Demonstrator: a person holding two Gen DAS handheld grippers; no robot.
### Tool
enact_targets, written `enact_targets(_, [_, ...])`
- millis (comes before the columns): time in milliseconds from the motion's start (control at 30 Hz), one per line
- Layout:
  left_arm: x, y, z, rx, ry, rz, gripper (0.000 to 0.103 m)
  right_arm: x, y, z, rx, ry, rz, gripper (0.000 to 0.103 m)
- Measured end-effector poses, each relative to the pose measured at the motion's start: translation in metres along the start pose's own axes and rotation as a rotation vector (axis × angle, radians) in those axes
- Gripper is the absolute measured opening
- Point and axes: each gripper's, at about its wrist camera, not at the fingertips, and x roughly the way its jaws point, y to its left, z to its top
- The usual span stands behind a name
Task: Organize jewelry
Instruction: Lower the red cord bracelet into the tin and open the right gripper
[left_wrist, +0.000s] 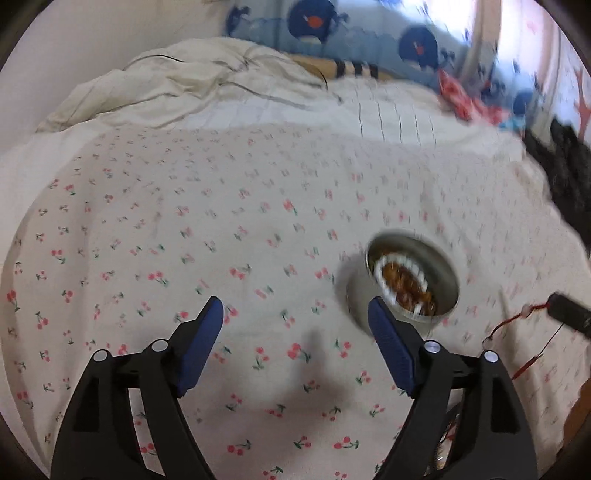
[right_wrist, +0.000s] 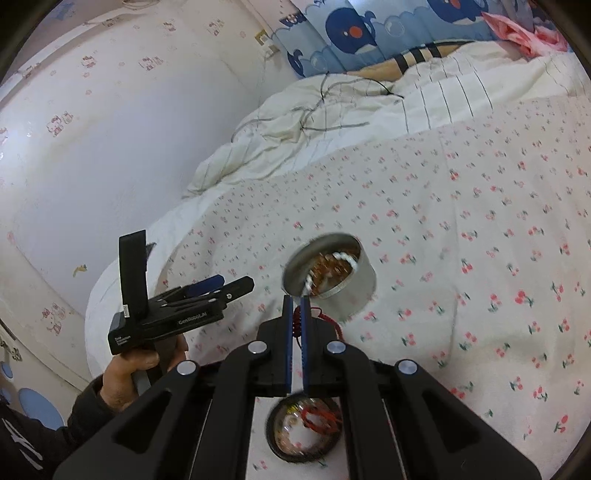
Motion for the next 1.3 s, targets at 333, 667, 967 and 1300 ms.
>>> enact_targets(333, [-0.012, 0.033, 0.010, -0.147, -0.038, -0.023, 0.090, 0.048, 0.033, 0.052, -0.023, -0.024, 0.049, 0.004])
enact_targets(667, [-0.014, 0.033, 0.010, -0.154, -0.035, -0.038, 0.091, 0.128, -0.011, 0.037, -0.012, 0.147, -0.258, 0.005])
enact_targets(967, [-0.014, 0.031, 0.009, -0.140, -0.024, -0.043, 0.091, 0.090, 0.008, 0.035, -0.119, 0.043, -0.321, 0.053])
enact_targets(1300, [-0.001, -0.001, -0.003, 0.005, 0.059, -0.068, 0.091, 0.020, -0.001, -0.055, -0.185, 0.216, -0.293, 0.055])
